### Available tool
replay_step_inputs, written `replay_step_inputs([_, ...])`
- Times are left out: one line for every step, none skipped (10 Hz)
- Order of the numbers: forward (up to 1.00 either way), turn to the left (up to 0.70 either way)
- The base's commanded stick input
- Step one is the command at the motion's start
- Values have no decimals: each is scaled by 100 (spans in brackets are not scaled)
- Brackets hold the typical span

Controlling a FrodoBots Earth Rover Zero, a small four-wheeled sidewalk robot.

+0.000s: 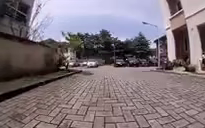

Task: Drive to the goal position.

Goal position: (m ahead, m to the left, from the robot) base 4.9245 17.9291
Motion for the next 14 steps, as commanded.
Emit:
replay_step_inputs([50,0])
replay_step_inputs([50,0])
replay_step_inputs([50,0])
replay_step_inputs([50,0])
replay_step_inputs([50,0])
replay_step_inputs([50,0])
replay_step_inputs([50,0])
replay_step_inputs([50,0])
replay_step_inputs([50,0])
replay_step_inputs([50,0])
replay_step_inputs([50,0])
replay_step_inputs([50,0])
replay_step_inputs([50,0])
replay_step_inputs([50,0])
